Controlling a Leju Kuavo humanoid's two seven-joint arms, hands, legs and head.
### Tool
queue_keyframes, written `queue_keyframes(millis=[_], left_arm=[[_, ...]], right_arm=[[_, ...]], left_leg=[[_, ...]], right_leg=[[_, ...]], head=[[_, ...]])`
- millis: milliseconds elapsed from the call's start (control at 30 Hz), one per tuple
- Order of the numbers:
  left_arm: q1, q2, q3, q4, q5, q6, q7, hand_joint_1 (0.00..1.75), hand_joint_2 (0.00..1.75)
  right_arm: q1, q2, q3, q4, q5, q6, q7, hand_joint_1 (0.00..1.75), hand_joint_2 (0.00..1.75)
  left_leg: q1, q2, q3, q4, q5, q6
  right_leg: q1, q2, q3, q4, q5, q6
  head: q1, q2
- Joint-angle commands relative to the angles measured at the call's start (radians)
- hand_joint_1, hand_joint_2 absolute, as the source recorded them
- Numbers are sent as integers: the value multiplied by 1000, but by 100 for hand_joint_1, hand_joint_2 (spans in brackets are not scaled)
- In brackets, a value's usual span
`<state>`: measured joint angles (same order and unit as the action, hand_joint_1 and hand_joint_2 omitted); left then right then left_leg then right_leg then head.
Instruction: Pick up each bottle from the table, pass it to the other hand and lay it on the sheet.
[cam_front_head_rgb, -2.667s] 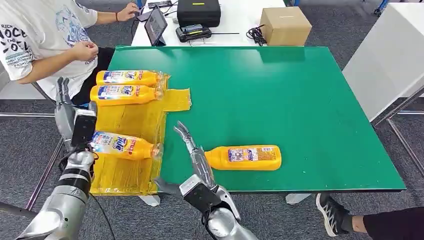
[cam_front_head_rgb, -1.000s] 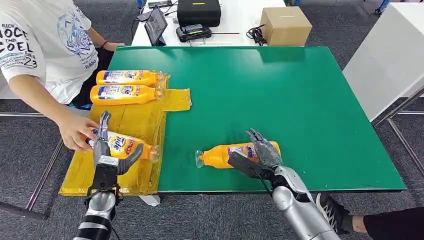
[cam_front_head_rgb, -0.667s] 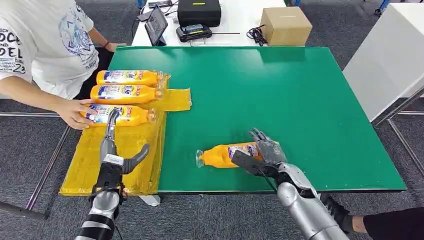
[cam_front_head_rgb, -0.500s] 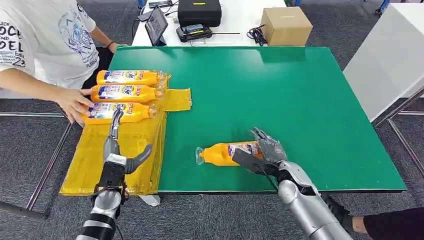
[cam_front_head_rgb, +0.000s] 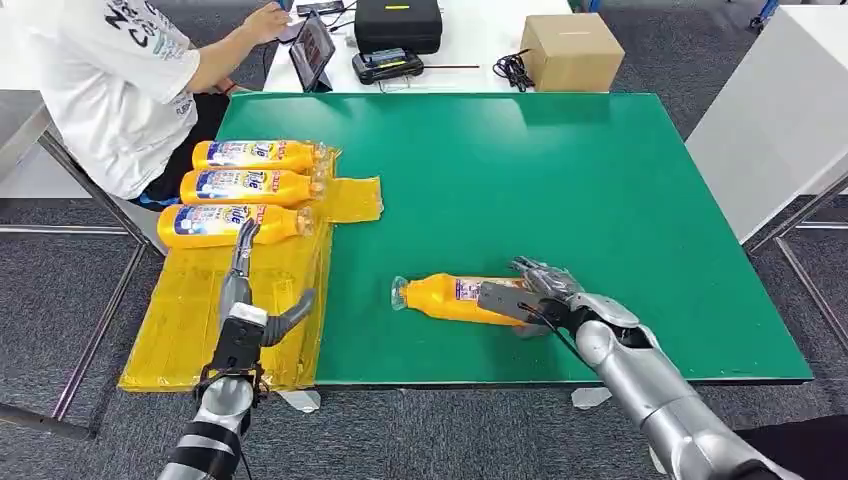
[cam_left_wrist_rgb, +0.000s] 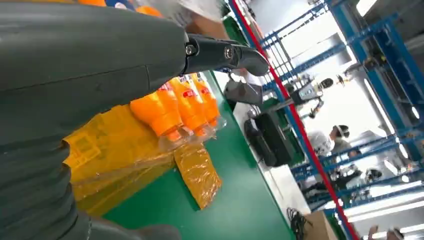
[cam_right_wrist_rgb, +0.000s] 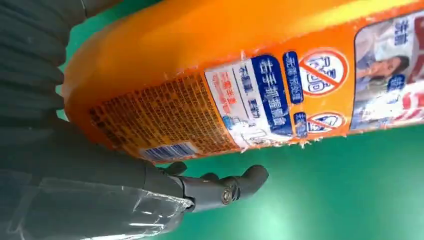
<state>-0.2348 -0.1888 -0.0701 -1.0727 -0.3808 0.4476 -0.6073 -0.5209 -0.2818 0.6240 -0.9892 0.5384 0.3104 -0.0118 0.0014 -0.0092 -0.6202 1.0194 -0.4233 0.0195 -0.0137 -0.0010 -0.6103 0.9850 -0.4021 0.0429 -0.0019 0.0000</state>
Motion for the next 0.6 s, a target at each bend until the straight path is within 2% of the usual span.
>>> queue_keyframes(millis=[33, 267, 600], left_arm=[[-57, -7, -63, 81, 54, -40, 31, 0, 175], [-57, -1, -64, 85, 55, -26, 28, 0, 175], [-78, -8, -75, 129, 102, -61, 42, 0, 175]], right_arm=[[-143, -40, 186, 136, -71, 37, -4, 0, 175], [-141, -33, 199, 140, -89, 18, -6, 0, 175], [-189, 22, 302, 231, -163, 18, -45, 0, 175]], left_leg=[[0, 1, 3, 0, -1, -1], [0, 1, 3, 0, -1, -1], [0, 3, 3, -1, -1, -1]], right_leg=[[0, 0, 3, 0, -1, -1], [0, 0, 3, 0, -1, -1], [1, 2, 3, -1, 0, -1]], head=[[0, 0], [0, 0], [0, 0]])
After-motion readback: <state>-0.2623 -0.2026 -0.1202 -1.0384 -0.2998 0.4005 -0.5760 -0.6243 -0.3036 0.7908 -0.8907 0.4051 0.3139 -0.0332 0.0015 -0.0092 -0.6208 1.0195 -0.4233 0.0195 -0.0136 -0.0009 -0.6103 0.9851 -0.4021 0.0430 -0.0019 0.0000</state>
